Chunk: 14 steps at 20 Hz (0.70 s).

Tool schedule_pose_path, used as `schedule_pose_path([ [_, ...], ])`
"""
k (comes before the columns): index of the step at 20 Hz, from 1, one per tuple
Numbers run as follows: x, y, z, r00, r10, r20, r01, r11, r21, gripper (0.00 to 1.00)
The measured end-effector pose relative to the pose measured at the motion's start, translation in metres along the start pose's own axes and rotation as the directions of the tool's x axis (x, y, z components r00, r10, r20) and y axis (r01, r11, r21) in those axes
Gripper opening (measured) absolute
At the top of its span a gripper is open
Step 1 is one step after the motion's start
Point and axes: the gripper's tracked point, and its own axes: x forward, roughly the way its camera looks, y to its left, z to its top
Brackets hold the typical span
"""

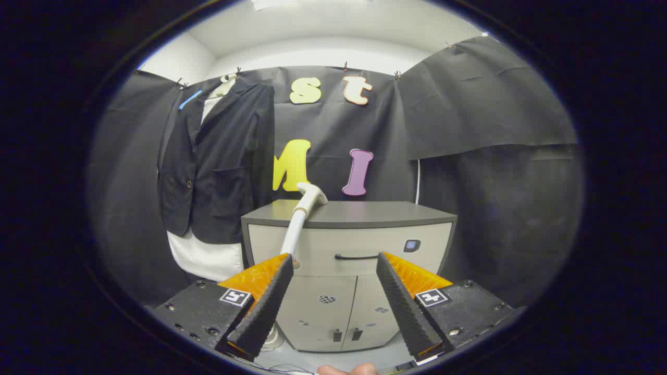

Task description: Iron the clothes twice with a garment steamer, once on the left side and once on the right side.

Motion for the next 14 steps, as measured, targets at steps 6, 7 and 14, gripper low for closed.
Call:
schedule_pose_path([
  [6,0.005,-0.002,0.005,1.000,0.026,-0.003,-0.026,0.999,0.019,1.00],
  [7,0.007,-0.002,0.005,1.000,0.025,-0.007,-0.025,0.999,0.022,1.00],
  [14,0.008,-0.007,0.012,1.000,0.001,-0.014,0.000,0.999,0.035,1.00],
])
